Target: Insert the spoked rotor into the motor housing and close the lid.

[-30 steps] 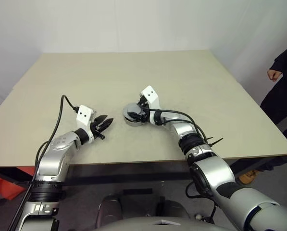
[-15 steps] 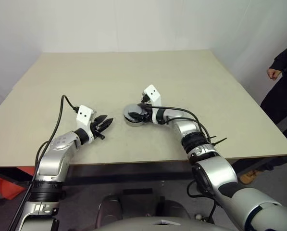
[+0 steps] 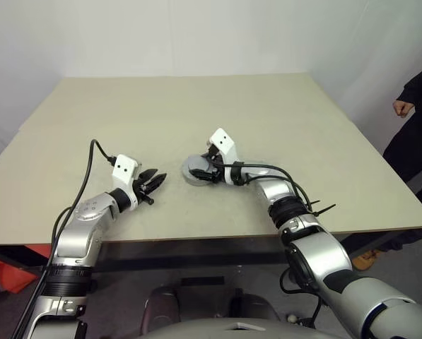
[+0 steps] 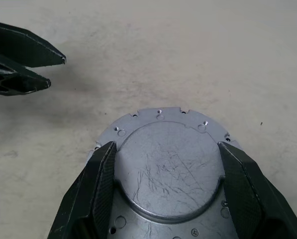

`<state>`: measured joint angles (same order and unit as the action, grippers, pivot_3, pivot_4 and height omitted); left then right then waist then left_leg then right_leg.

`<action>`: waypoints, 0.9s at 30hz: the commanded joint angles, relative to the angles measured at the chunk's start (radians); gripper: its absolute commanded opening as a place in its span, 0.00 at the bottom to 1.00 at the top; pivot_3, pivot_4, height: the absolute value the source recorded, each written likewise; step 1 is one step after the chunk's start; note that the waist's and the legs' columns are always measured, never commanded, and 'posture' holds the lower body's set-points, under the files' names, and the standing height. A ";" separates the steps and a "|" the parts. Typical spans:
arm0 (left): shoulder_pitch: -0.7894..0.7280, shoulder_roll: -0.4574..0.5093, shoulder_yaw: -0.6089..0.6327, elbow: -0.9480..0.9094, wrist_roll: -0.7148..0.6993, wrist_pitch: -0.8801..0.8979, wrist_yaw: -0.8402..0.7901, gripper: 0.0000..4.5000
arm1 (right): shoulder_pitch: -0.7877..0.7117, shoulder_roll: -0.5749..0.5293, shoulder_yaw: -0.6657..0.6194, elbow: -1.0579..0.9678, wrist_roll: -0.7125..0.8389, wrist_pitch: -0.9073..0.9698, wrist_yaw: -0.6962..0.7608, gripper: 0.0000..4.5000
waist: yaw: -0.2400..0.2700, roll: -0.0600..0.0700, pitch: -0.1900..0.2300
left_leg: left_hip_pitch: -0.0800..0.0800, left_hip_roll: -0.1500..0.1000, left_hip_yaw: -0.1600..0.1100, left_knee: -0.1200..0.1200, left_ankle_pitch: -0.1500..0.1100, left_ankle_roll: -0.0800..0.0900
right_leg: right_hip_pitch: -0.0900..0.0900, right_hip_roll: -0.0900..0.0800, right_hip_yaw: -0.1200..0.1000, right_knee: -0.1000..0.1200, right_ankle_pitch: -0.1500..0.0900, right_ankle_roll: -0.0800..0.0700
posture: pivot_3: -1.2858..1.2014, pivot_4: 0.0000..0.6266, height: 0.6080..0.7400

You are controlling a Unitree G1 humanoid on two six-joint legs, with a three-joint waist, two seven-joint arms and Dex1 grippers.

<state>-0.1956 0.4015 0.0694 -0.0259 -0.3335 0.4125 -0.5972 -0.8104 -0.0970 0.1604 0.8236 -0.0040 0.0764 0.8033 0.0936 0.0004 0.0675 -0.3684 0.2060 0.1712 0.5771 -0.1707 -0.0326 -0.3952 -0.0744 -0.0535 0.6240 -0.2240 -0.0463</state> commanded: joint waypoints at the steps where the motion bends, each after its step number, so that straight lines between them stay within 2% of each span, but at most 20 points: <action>1: -0.015 0.005 0.008 -0.024 0.000 -0.016 -0.001 0.38 | -0.016 -0.009 -0.001 0.012 -0.011 -0.013 -0.021 0.69 | 0.000 0.000 0.000 | 0.000 0.000 0.000 0.000 0.000 0.000 | 0.000 0.000 0.000 0.000 0.000 0.000 | 0.52 0.00 1.00; 10: -0.010 -0.002 0.000 -0.030 -0.001 -0.013 0.000 0.38 | -0.040 -0.012 -0.013 0.062 -0.005 -0.005 -0.036 0.69 | 0.000 0.000 0.000 | 0.003 0.000 0.000 0.001 0.000 0.000 | 0.003 0.000 0.000 0.000 0.000 0.000 | 0.52 0.00 1.00; 27: 0.008 -0.016 -0.003 -0.055 -0.003 -0.001 0.011 0.38 | 0.008 -0.045 0.059 0.135 -0.064 0.007 -0.005 0.69 | 0.004 0.001 -0.002 | 0.008 0.000 0.000 0.001 0.000 0.000 | 0.009 0.000 0.000 -0.001 0.000 0.000 | 0.52 0.00 1.00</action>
<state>-0.1818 0.3855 0.0642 -0.0422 -0.3332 0.4149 -0.5918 -0.8398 -0.1122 0.1879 0.8951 -0.0159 0.0579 0.7899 0.0974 0.0011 0.0656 -0.3598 0.2056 0.1709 0.5778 -0.1712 -0.0321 -0.3855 -0.0750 -0.0536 0.6229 -0.2242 -0.0461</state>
